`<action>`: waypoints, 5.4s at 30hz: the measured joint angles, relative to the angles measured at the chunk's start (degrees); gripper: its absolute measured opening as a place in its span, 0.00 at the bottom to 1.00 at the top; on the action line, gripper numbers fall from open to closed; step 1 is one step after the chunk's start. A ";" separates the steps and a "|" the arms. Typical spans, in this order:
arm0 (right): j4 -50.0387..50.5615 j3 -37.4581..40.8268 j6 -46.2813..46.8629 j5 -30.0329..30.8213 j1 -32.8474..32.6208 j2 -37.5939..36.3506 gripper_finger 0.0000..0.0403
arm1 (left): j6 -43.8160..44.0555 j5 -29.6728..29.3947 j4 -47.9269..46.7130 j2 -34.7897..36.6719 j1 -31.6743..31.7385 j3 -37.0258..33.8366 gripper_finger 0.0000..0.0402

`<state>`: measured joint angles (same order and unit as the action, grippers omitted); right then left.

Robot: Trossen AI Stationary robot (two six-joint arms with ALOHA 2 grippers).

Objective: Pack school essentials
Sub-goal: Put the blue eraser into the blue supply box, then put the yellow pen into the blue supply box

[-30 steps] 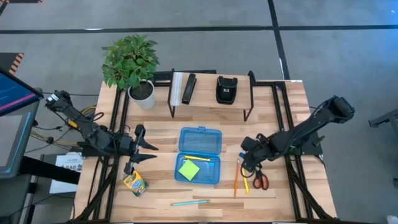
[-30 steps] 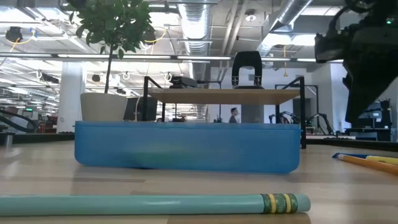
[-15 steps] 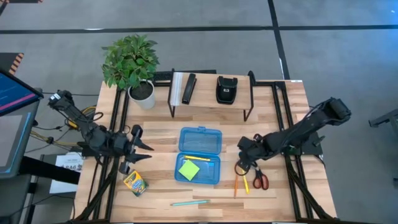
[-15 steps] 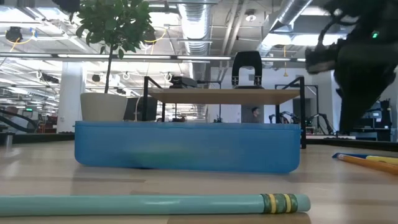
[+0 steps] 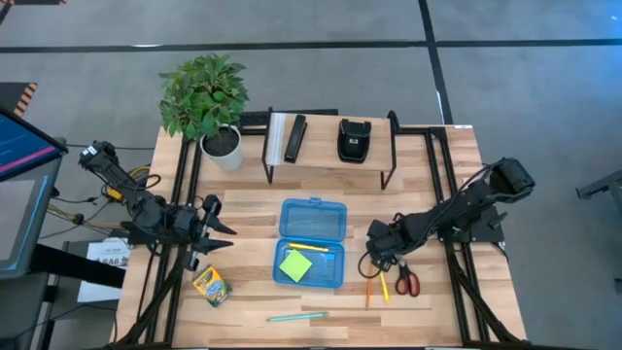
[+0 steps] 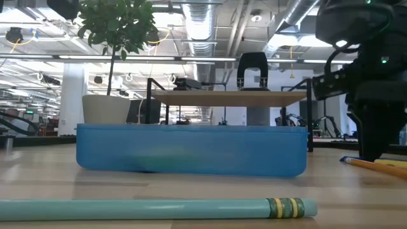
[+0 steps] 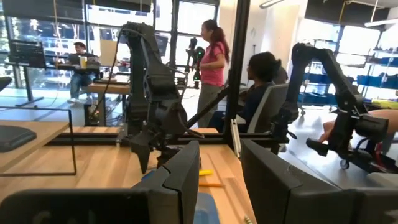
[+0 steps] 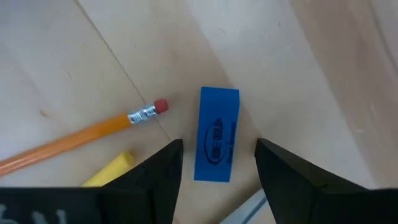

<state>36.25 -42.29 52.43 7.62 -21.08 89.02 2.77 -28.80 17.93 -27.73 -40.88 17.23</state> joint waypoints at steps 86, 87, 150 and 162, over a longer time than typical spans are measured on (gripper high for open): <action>18.71 -24.00 20.18 -3.52 -12.38 8.69 0.55 | 2.49 2.95 -0.42 -0.50 0.04 0.00 0.27; 17.17 -22.76 21.11 -3.87 -12.72 8.47 0.54 | 2.55 2.95 -0.42 -0.52 0.04 0.00 0.27; 13.02 -56.32 -34.13 -0.83 6.61 31.00 0.08 | 2.44 2.52 -0.42 -0.52 0.03 0.00 0.27; 12.93 -59.66 -36.88 -6.06 9.18 35.87 0.17 | 2.44 2.52 -0.48 -0.52 0.04 0.00 0.27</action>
<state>49.19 -101.95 15.55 1.56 -11.90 124.89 5.21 -26.28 17.45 -28.24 -40.85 17.23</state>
